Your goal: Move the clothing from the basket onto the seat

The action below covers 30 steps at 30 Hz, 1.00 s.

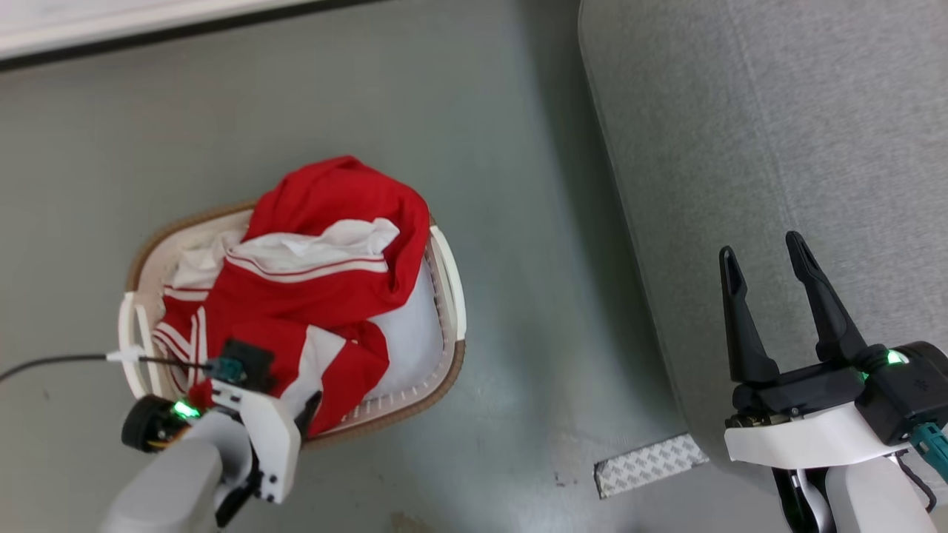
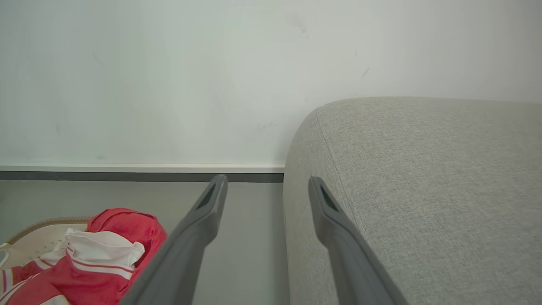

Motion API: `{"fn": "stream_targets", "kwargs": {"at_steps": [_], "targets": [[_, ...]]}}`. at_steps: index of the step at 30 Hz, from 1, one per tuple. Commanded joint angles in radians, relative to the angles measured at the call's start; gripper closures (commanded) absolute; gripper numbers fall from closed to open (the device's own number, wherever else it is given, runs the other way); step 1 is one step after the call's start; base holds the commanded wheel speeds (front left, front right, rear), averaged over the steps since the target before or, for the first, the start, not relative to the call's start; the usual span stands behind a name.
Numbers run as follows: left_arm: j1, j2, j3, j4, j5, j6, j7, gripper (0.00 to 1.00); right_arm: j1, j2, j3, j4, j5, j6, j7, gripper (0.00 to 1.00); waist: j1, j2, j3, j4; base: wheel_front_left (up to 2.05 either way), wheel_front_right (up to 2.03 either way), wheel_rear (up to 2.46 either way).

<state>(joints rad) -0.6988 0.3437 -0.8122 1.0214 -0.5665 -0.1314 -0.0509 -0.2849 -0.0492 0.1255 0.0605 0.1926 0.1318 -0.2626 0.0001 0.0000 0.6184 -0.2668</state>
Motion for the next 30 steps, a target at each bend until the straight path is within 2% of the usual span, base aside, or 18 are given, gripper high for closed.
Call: {"fn": "stream_targets", "kwargs": {"at_steps": [1,7,8,9,10,14,19,30], "targets": [[-0.018,0.014,-0.001,0.005,-0.012,0.002,0.004,0.00,-0.011,-0.002,0.002,-0.006,0.009,-0.002,-0.003,0.00,-0.0001,0.0000,0.031,-0.003,0.00,0.00,0.00],[-0.072,0.015,-0.036,0.017,-0.061,0.002,0.013,0.00,-0.039,-0.002,0.005,-0.019,0.002,-0.002,-0.003,0.00,-0.0001,0.0000,0.112,-0.007,0.00,0.00,0.00],[-0.080,0.018,-0.048,0.016,-0.064,0.002,0.013,0.32,-0.044,-0.002,0.004,-0.020,-0.001,-0.002,-0.003,0.00,-0.0001,0.0000,0.120,-0.007,0.00,0.00,0.00],[-0.088,0.020,-0.057,0.018,-0.072,0.002,0.013,0.73,-0.046,-0.002,0.002,-0.020,-0.003,-0.002,-0.003,0.00,-0.0001,0.0000,0.125,-0.006,0.00,0.00,0.00],[-0.092,0.019,-0.066,0.018,-0.079,0.002,0.009,1.00,-0.046,-0.002,0.002,-0.018,-0.004,-0.002,-0.003,0.00,-0.0001,0.0000,0.127,-0.005,0.00,0.00,0.00],[-0.095,0.009,-0.108,0.002,-0.123,0.002,-0.011,1.00,-0.041,-0.002,-0.008,-0.008,-0.014,-0.002,-0.003,0.00,-0.0001,0.0000,0.111,0.010,0.00,0.00,0.00],[-0.077,-0.003,-0.126,-0.016,-0.191,0.002,-0.079,1.00,-0.033,-0.003,-0.008,0.012,-0.025,-0.002,-0.003,0.00,-0.0001,0.0000,0.038,0.040,0.00,0.00,0.00],[0.005,-0.023,-0.159,-0.071,-0.306,0.002,-0.186,1.00,0.053,-0.003,-0.005,0.072,-0.023,-0.002,-0.003,0.00,-0.0001,0.0000,-0.236,0.119,0.00,0.00,0.00]]}}
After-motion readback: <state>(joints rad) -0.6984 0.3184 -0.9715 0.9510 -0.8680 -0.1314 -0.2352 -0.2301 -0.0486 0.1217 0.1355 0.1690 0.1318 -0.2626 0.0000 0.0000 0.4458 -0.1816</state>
